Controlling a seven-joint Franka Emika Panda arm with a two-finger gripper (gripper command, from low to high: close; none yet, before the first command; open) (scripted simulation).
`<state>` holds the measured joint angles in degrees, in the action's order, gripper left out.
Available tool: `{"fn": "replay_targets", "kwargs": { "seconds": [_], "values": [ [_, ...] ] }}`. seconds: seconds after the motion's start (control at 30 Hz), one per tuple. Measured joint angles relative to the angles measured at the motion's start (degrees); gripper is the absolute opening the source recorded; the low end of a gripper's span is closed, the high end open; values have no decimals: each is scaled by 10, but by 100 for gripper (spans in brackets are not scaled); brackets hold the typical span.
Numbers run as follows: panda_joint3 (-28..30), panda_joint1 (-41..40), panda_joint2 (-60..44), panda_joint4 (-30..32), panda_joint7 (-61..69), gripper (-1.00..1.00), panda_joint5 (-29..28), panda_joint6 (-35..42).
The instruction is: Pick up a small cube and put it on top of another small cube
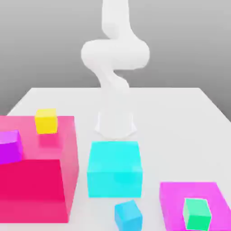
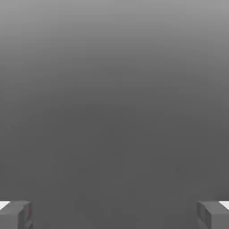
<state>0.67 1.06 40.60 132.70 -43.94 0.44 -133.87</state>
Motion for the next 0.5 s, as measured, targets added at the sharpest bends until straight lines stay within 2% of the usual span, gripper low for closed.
{"fn": "replay_targets", "kwargs": {
  "seconds": [0.5],
  "values": [
    [22,47,-315,55,116,0,29,-125]
  ]
}}
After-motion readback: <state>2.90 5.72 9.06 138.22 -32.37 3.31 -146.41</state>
